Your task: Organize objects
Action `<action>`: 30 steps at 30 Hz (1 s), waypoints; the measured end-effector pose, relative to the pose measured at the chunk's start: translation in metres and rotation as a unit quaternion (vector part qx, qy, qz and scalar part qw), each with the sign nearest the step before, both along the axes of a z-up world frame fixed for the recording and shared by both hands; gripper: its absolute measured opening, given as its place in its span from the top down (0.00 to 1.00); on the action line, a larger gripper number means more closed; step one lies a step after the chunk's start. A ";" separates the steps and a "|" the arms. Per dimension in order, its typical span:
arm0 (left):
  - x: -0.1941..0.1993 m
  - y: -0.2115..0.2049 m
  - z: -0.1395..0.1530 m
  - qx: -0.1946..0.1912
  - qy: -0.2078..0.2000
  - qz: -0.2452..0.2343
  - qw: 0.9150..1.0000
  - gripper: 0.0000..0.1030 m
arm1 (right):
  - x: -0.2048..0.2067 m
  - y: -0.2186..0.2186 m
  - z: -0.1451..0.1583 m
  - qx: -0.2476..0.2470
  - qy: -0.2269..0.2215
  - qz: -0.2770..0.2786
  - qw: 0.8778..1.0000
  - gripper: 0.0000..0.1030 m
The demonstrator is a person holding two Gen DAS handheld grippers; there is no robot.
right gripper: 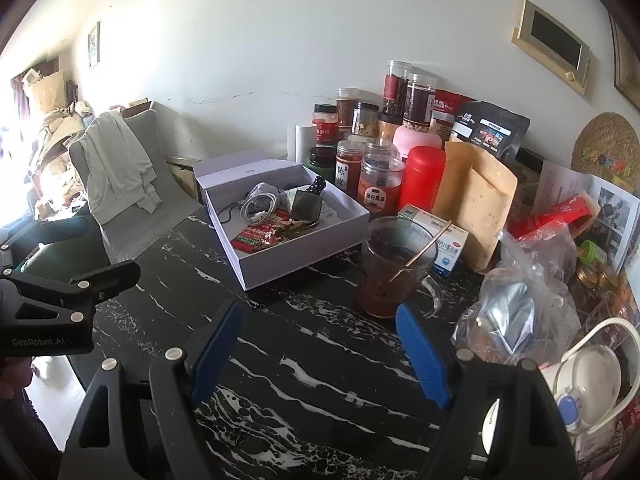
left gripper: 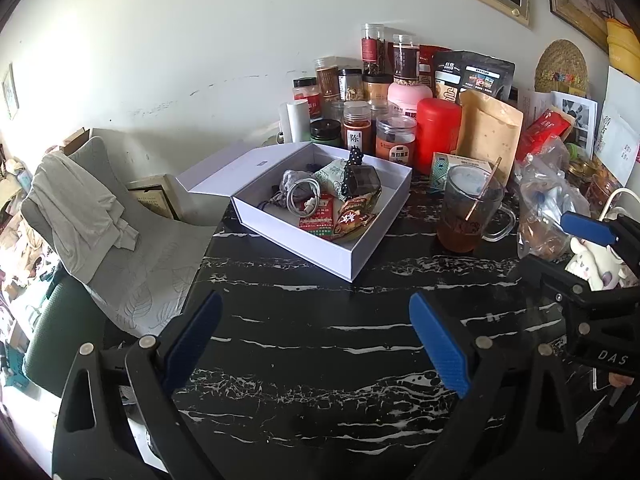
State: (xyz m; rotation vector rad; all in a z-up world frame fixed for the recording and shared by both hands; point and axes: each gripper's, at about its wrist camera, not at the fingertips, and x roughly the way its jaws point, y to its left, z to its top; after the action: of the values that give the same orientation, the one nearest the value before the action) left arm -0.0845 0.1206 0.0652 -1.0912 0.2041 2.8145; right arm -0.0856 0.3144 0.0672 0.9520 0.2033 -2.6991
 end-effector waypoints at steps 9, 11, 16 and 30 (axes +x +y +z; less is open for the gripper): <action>0.002 -0.002 -0.002 0.000 -0.004 0.002 1.000 0.08 | 0.003 -0.002 0.001 0.000 0.002 0.003 1.000 0.22; 0.002 -0.002 -0.002 -0.003 -0.004 0.003 1.000 0.08 | 0.003 -0.002 0.000 0.000 0.002 0.003 1.000 0.22; 0.004 -0.002 -0.004 -0.001 -0.006 0.003 1.000 0.08 | 0.003 -0.002 0.001 0.001 0.001 0.003 1.000 0.22; 0.003 -0.001 -0.010 -0.004 -0.018 0.001 1.000 0.08 | 0.003 -0.002 0.001 0.005 0.001 0.004 1.000 0.22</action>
State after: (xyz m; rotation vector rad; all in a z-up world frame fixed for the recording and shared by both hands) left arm -0.0817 0.1196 0.0551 -1.1436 0.2124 2.7949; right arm -0.0829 0.3123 0.0682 0.9497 0.2199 -2.6938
